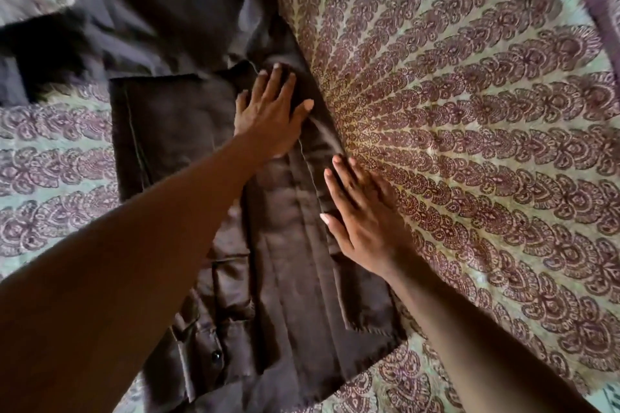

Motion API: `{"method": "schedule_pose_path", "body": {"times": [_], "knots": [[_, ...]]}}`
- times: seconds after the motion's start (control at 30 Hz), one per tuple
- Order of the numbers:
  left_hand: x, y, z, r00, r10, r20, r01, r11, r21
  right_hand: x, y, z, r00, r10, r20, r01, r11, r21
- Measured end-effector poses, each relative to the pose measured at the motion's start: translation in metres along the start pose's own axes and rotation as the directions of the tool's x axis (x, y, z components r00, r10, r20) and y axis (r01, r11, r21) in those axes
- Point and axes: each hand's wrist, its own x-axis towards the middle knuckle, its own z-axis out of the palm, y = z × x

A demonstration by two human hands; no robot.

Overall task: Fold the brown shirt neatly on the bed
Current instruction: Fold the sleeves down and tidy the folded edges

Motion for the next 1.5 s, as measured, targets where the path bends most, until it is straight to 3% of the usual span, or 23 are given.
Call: {"method": "schedule_pose_path", "body": {"times": [0.1, 0.33, 0.53, 0.6, 0.73, 0.87, 1.03, 1.13, 1.23, 1.37, 1.43, 1.5], "knots": [[0.025, -0.009, -0.013, 0.995, 0.030, 0.094, -0.030, 1.000, 0.000, -0.003, 0.000, 0.001, 0.999, 0.002, -0.035, -0.002, 1.000, -0.002], [0.087, -0.032, -0.034, 0.982, 0.088, 0.166, -0.101, 0.992, 0.069, 0.001, 0.001, 0.001, 1.000, 0.002, -0.031, -0.001, 1.000, 0.025], [0.112, -0.036, -0.038, 0.979, 0.120, 0.168, -0.142, 0.982, 0.127, 0.001, 0.002, 0.000, 1.000, -0.003, -0.013, 0.004, 0.999, 0.038], [0.105, -0.029, -0.036, 0.988, 0.116, 0.105, -0.131, 0.980, 0.148, 0.002, 0.002, 0.000, 1.000, 0.002, -0.018, -0.002, 0.999, 0.038], [0.045, -0.005, -0.015, 0.971, 0.211, -0.112, -0.198, 0.973, 0.120, -0.003, 0.001, -0.001, 1.000, -0.009, 0.010, 0.008, 1.000, 0.023], [-0.025, 0.011, 0.028, 0.929, 0.368, -0.046, -0.356, 0.920, 0.166, -0.044, -0.003, 0.005, 0.995, -0.079, 0.067, 0.079, 0.997, 0.009], [-0.096, 0.027, 0.057, 0.931, 0.364, 0.013, -0.356, 0.902, 0.243, -0.117, 0.000, 0.004, 0.968, -0.240, 0.080, 0.227, 0.964, 0.138], [-0.141, 0.036, 0.065, 0.927, 0.370, 0.066, -0.375, 0.899, 0.226, -0.129, 0.010, -0.006, 0.982, -0.189, 0.010, 0.180, 0.950, 0.256], [-0.182, 0.042, 0.074, 0.910, 0.401, 0.107, -0.415, 0.889, 0.195, -0.095, 0.023, -0.016, 0.996, -0.077, -0.048, 0.087, 0.962, 0.260], [-0.222, 0.042, 0.080, 0.875, 0.469, 0.119, -0.482, 0.864, 0.146, -0.014, 0.032, -0.022, 0.993, -0.102, -0.063, 0.113, 0.972, 0.204], [-0.229, 0.039, 0.078, 0.883, 0.468, 0.037, -0.468, 0.874, 0.130, 0.020, 0.034, -0.020, 0.989, -0.143, -0.023, 0.145, 0.983, 0.113], [-0.225, 0.038, 0.074, 0.920, 0.381, -0.095, -0.374, 0.924, 0.079, 0.032, 0.034, -0.015, 0.981, -0.187, 0.061, 0.184, 0.982, 0.042]]}}
